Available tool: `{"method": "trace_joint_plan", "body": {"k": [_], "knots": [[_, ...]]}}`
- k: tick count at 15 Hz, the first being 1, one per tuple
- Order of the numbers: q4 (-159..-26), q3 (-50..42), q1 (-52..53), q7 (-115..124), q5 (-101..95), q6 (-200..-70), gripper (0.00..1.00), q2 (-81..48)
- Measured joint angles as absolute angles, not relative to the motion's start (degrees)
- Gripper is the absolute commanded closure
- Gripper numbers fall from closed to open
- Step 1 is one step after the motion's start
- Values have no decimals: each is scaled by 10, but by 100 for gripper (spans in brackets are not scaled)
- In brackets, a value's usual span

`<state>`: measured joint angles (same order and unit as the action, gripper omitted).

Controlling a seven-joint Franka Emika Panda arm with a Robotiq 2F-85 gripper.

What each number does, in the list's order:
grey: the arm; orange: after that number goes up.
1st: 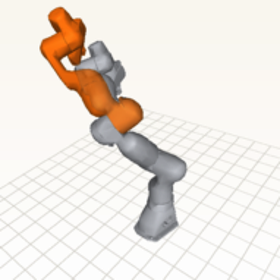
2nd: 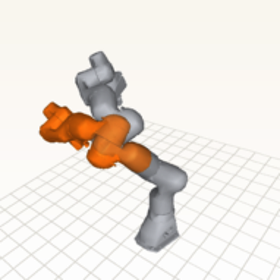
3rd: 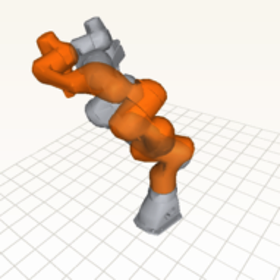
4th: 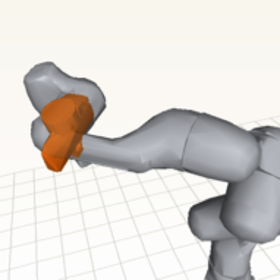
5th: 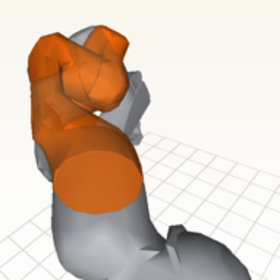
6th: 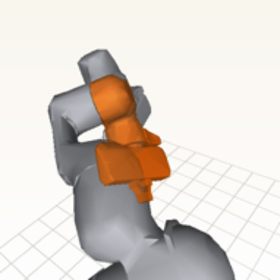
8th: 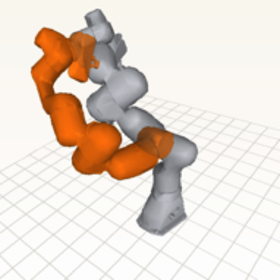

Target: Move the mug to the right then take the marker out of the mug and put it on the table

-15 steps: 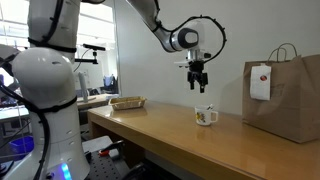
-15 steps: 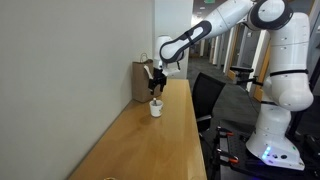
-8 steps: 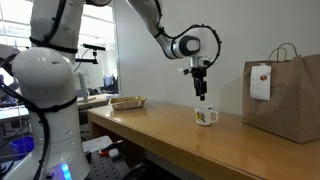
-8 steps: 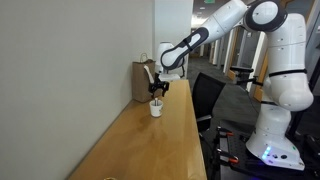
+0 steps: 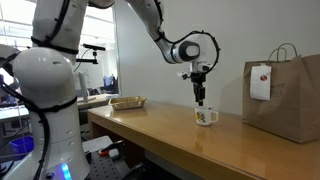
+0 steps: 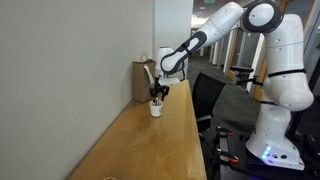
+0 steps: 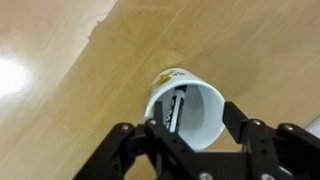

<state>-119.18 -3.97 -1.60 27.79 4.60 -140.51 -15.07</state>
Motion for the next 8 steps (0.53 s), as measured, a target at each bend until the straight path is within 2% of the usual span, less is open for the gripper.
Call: {"method": "trace_joint_plan", "body": {"k": [4, 8], "knots": [[-1191, -48, -16, 278, 46, -1423, 34, -169], [-1180, -53, -16, 278, 46, -1429, 38, -181]]}}
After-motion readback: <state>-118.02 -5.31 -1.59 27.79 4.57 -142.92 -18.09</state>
